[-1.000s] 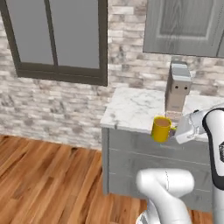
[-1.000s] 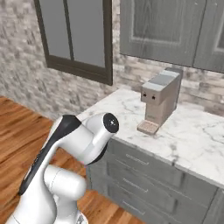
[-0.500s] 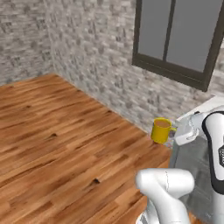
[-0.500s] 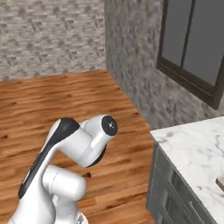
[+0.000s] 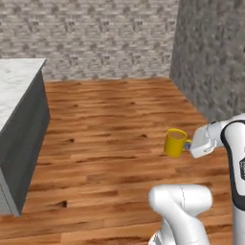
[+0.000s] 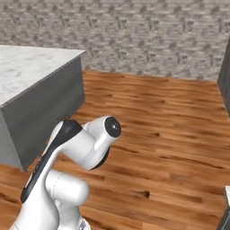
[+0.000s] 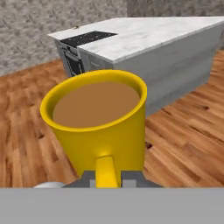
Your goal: Pick up the brewed coffee from the coffee machine and place it next to the breakfast plate on the dining counter.
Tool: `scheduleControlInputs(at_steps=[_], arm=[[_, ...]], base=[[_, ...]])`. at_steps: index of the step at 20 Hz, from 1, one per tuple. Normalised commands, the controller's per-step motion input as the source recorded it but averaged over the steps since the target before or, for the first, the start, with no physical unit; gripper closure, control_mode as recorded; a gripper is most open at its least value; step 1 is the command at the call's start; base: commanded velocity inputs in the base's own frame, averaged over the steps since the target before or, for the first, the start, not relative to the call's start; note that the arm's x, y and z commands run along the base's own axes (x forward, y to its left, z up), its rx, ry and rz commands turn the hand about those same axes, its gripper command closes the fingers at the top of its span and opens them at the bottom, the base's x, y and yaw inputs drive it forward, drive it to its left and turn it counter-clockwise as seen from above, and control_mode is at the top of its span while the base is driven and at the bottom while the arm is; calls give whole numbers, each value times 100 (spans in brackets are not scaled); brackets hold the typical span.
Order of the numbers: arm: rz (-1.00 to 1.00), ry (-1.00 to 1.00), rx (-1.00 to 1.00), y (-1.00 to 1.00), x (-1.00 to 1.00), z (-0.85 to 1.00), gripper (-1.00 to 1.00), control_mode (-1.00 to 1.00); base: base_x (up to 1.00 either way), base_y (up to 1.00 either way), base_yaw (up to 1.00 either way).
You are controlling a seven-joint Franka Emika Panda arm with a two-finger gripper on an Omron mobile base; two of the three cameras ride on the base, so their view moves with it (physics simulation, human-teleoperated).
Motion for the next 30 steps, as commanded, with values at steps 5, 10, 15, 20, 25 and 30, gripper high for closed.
scheduleControlInputs(at_steps=[5, 10, 15, 20, 25, 30], arm=[[0, 0, 0, 0, 0, 0, 100, 100], [0, 0, 0, 0, 0, 0, 100, 100], [0, 0, 0, 0, 0, 0, 100, 100], [0, 0, 0, 0, 0, 0, 100, 100], [0, 0, 0, 0, 0, 0, 100, 100], [0, 0, 0, 0, 0, 0, 100, 100]], base=[[62, 3, 68], [73, 21, 60], [83, 31, 54], [82, 55, 50], [92, 100, 26], [90, 100, 18]])
